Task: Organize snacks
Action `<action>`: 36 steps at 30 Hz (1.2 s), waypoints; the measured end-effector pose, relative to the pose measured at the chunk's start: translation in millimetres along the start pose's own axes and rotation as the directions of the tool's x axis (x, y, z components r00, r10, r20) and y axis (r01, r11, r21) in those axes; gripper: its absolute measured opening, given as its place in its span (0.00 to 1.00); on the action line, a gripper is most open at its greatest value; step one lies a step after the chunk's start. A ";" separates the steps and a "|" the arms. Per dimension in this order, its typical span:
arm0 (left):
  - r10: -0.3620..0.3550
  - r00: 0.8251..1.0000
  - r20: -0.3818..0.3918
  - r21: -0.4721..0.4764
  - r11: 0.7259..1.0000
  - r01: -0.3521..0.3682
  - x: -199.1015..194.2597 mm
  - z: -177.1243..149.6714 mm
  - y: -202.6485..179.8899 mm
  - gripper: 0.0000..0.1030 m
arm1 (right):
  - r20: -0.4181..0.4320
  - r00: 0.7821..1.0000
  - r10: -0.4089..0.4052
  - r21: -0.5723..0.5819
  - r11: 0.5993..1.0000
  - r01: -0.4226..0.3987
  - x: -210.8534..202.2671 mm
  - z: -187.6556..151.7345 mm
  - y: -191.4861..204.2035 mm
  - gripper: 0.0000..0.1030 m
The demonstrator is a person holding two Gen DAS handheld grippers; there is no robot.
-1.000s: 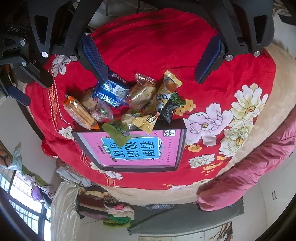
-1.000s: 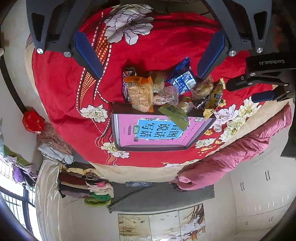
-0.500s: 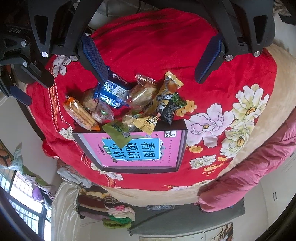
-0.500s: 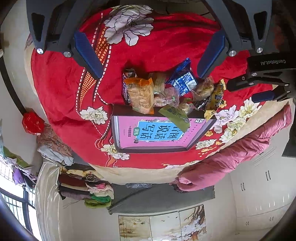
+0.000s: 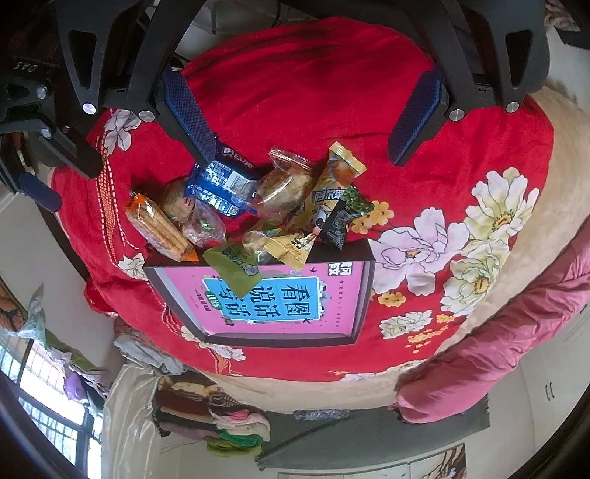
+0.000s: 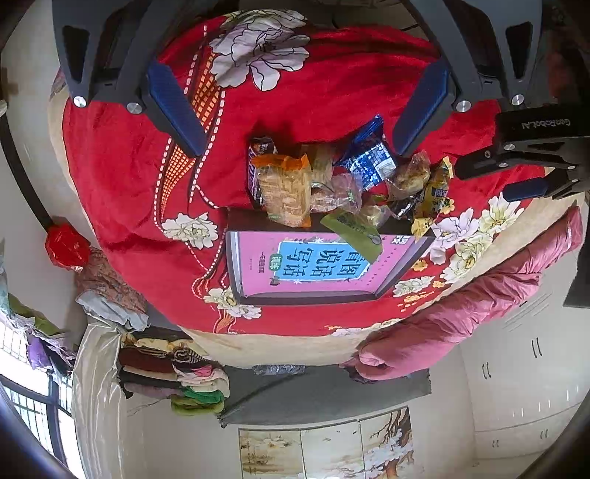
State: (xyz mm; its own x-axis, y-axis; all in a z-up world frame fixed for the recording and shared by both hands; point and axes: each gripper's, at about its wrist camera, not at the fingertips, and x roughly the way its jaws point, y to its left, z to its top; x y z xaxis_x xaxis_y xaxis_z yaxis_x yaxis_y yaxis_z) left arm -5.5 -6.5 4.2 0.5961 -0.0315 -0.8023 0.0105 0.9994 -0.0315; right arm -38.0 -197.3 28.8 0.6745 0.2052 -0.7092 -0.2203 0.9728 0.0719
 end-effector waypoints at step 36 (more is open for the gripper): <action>-0.131 0.985 -0.113 -0.134 0.984 0.116 44.4 -2.3 49.7 0.91 | -0.052 0.999 -0.017 0.079 0.997 0.021 23.3 -2.8 -26.9 1.00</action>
State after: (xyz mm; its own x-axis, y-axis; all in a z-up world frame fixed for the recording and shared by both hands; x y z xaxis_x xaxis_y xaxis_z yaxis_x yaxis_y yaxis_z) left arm 19.5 41.8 -34.3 0.4945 -0.1636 -0.8536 -0.0277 0.9787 -0.2036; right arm -18.4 -219.0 8.4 0.6408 0.1832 -0.7456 -0.1499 0.9823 0.1125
